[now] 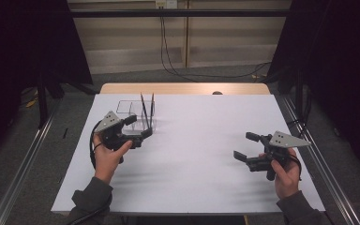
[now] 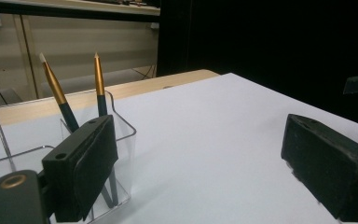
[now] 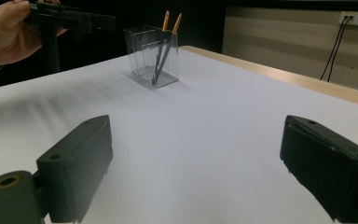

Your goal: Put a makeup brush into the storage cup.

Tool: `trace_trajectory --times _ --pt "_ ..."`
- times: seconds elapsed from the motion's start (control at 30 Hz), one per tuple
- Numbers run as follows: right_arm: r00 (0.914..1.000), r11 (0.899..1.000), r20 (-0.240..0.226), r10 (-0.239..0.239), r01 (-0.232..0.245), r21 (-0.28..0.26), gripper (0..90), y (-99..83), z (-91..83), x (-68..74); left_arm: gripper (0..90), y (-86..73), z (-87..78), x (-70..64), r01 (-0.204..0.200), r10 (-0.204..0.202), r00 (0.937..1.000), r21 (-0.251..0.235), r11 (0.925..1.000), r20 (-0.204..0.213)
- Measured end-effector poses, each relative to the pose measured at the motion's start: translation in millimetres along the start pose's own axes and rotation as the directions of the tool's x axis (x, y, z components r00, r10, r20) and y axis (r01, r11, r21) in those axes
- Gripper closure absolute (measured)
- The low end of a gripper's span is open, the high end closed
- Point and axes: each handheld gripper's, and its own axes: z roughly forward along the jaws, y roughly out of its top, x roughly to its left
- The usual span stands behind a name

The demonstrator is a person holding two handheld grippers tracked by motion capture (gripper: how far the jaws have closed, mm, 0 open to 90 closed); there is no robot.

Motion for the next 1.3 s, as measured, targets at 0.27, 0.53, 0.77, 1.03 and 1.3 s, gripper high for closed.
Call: trace_trajectory --times 0.27,0.53,0.77,1.03,1.3 --pt "0.9999 1.000 0.012 -0.002 0.002 -0.002 8.9 0.1 -1.3 -0.1 10.3 -3.9 -3.4 -0.7 0.012 -0.012 0.9999 0.011 0.9999 -0.011" --pt "1.0000 1.000 0.001 -0.002 0.002 -0.004 8.9 0.0 -1.7 -0.4 10.3 -4.6 -5.6 -4.2 0.005 -0.005 0.9999 0.012 0.9999 0.009" --pt "1.0000 1.000 0.000 -0.001 0.001 -0.003 8.9 -0.1 -1.8 -0.4 10.3 -6.2 -6.4 -5.5 0.006 -0.006 1.0000 0.040 0.9992 -0.007" --pt "1.0000 1.000 0.002 -0.002 0.002 -0.004 8.9 -0.4 -2.1 -1.1 10.3 -8.3 -6.6 -6.0 0.003 -0.003 1.0000 0.064 0.9979 0.000" --pt "1.0000 1.000 0.004 0.000 0.000 -0.002 8.9 -0.4 -2.5 -1.1 10.2 -9.9 -8.5 -6.0 0.009 -0.008 0.9999 0.087 0.9962 -0.006"
